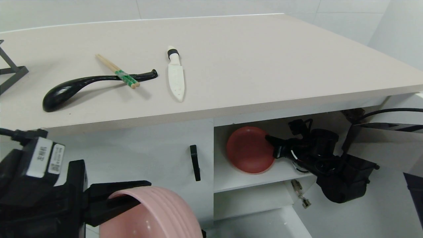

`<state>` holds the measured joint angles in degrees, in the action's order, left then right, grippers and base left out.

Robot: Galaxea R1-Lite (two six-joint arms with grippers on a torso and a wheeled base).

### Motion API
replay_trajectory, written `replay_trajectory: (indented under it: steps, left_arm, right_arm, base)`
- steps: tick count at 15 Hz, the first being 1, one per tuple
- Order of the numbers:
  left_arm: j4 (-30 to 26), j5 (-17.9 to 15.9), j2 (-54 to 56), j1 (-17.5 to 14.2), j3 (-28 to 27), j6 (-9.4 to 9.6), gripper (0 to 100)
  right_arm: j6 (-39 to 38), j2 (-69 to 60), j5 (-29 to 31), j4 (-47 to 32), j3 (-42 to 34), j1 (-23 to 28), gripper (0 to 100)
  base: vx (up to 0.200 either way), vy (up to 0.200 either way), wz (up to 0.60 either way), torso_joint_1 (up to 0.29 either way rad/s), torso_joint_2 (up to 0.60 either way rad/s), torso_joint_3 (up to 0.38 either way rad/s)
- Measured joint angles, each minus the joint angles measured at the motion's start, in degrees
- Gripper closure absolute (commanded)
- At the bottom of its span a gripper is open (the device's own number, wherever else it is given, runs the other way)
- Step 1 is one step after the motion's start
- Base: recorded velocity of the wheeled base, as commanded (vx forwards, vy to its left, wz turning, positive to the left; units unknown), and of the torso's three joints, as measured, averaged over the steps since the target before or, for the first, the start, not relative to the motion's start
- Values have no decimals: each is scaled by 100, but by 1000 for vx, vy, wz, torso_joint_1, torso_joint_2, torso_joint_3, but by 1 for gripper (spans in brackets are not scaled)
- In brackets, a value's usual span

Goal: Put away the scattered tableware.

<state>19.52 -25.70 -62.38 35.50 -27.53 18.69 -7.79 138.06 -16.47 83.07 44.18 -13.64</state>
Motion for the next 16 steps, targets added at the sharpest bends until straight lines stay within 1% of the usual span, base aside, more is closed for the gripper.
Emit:
replay_trajectory:
  steps: [4,6,7,8,10,11,12,13,14,15,16]
  left_arm:
    - [339,57,-749,516,-98,-2,100]
    - [623,-44,-1041,673,149,63,100]
    - [884,-148,-1122,680,357,139,100]
    - [1212,-238,-1146,650,545,200,100]
    - [1473,-282,-1061,623,652,271,100]
    - [1442,-279,-1030,680,611,356,100]
    - [1462,-268,-1017,800,482,540,100]
    - [1425,-251,-1072,1023,380,761,100]
    - [1429,-174,-1176,1265,286,895,100]
    - [1409,158,-1380,1626,149,991,100]
    - [1409,651,-1593,1918,-41,1035,100]
  right_arm:
    - [-37,-18,2,115,50,26,0]
    - [-28,-311,0,178,-210,-13,0]
    - [-17,-532,-4,195,-488,-50,0]
    - [-4,-873,-11,228,-935,-99,0]
    - [11,-1692,-17,277,-1869,-236,0]
    - [16,-2141,-22,274,-2243,-306,0]
    - [18,-2648,-26,255,-2591,-377,0]
    - [27,-3244,-26,211,-2955,-446,0]
    - [32,-3814,-28,118,-3316,-505,0]
    - [38,-4350,-30,-2,-3666,-546,0]
    - [40,-4812,-35,-150,-3969,-579,0]
  base:
    - [0,0,0,0,0,0]
    - [0,0,0,0,0,0]
    - [0,0,0,0,0,0]
    - [0,0,0,0,0,0]
    - [0,0,0,0,0,0]
    - [0,0,0,0,0,0]
    - [0,0,0,0,0,0]
    - [0,0,0,0,0,0]
    - [0,0,0,0,0,0]
    - [0,0,0,0,0,0]
    - [0,0,0,0,0,0]
